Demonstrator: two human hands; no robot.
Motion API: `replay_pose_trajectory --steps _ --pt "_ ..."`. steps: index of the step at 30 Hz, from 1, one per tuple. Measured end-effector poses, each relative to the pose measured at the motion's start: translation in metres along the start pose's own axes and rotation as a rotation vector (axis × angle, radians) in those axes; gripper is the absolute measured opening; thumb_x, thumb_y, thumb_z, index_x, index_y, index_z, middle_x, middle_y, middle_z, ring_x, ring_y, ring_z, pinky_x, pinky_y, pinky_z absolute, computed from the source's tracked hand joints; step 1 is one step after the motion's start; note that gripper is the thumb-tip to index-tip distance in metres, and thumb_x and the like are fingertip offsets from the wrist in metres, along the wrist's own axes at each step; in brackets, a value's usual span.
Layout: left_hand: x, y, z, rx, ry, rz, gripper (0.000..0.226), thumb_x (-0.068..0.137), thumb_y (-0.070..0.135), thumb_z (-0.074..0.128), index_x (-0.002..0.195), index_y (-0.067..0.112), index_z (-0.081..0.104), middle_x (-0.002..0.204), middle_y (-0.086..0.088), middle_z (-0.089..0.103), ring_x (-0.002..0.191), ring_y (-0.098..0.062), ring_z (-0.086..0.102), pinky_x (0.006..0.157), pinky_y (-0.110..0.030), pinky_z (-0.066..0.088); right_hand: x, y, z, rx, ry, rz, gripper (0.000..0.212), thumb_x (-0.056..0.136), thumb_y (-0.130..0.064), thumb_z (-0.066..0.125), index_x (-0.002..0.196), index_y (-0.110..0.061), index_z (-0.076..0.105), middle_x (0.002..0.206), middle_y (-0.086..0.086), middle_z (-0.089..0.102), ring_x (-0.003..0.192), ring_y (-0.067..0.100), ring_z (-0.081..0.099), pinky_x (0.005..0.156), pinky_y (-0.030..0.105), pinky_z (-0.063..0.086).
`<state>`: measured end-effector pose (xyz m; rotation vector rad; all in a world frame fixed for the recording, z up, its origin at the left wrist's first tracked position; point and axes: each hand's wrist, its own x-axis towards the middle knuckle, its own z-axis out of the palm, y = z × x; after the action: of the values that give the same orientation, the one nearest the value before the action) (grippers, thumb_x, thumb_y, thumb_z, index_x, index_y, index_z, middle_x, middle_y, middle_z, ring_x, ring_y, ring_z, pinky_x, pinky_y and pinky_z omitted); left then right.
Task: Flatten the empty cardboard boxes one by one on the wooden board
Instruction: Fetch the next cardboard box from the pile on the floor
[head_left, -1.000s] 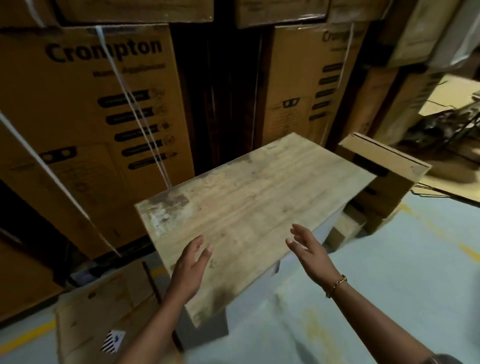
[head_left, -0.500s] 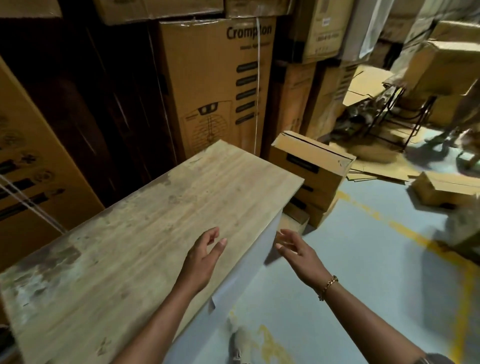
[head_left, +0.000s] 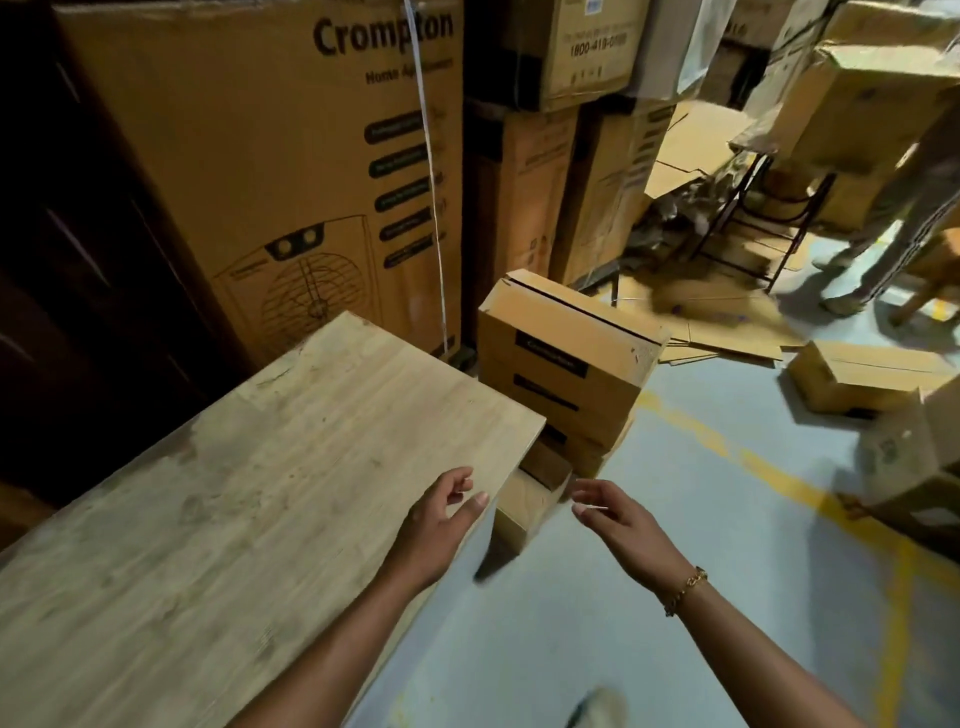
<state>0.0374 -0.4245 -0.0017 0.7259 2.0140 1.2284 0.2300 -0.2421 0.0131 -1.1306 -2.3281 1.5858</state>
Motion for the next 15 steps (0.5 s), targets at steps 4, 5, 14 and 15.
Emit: replay_pose_trajectory --steps 4,5,14,15 --pt "0.069 0.014 0.043 0.007 0.023 -0.034 0.038 0.095 0.045 0.058 0.132 0.042 0.049 0.127 0.017 0.058 0.117 0.000 0.054 0.100 -0.029 0.045 0.074 0.028 -0.057 -0.016 -0.036 0.007 0.034 0.097 -0.038 0.057 0.129 -0.028 0.056 0.125 -0.009 0.063 0.113 0.008 0.059 0.096 0.030 0.050" --pt "0.088 0.017 0.057 0.008 0.034 -0.048 0.036 0.096 0.044 0.058 0.131 0.042 0.050 0.125 0.018 0.059 0.115 0.001 0.054 0.096 -0.025 0.046 0.096 0.037 -0.071 -0.020 -0.059 0.009 0.034 0.097 -0.039 0.057 0.129 -0.028 0.056 0.125 -0.009 0.063 0.114 0.009 0.059 0.097 0.031 0.050" --pt "0.220 0.037 0.201 -0.177 0.151 -0.323 0.021 0.098 0.036 0.057 0.119 0.036 0.059 0.113 0.020 0.061 0.105 0.011 0.054 0.075 -0.007 0.043 0.281 0.102 -0.167 -0.130 -0.361 0.062 0.028 0.097 -0.039 0.057 0.123 -0.029 0.061 0.123 -0.010 0.063 0.112 0.009 0.059 0.096 0.029 0.048" --pt "0.230 0.033 0.213 -0.183 0.161 -0.357 0.022 0.098 0.037 0.057 0.120 0.034 0.060 0.113 0.019 0.062 0.104 0.011 0.053 0.077 -0.009 0.042 0.299 0.107 -0.170 -0.150 -0.394 0.072 0.028 0.098 -0.039 0.057 0.123 -0.028 0.061 0.123 -0.009 0.063 0.112 0.011 0.059 0.095 0.030 0.048"
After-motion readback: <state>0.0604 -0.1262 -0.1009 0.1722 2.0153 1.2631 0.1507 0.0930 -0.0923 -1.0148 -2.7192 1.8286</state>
